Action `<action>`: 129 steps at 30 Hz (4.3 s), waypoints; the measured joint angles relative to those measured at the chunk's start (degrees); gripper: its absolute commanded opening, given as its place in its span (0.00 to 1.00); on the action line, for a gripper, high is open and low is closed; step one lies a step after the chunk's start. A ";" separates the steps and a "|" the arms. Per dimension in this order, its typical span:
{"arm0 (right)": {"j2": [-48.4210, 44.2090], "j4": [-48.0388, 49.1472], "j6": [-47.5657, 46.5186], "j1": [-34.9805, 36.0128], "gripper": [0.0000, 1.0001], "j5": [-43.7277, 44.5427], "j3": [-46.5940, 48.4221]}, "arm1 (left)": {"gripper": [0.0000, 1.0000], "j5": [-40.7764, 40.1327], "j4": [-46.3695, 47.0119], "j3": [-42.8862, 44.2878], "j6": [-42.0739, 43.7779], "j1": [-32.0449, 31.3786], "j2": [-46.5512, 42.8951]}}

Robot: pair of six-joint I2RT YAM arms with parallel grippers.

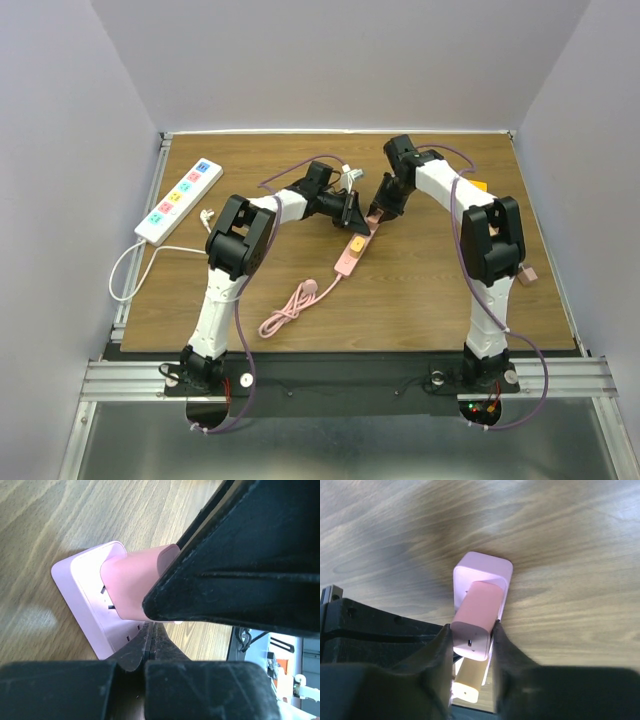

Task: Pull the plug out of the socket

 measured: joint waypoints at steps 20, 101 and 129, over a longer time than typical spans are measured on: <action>1.25 -9.20 -2.01 0.11 0.00 -1.49 19.61 | 0.00 -0.42 4.33 -4.04 -0.55 -0.72 -0.98; -1.49 -5.86 6.01 17.29 0.00 17.46 -4.55 | 0.00 1.38 10.88 -10.60 -6.29 3.48 -3.50; -9.68 -13.53 -2.80 13.77 0.00 18.08 4.87 | 0.00 -1.14 12.81 -12.04 -6.43 0.57 -4.33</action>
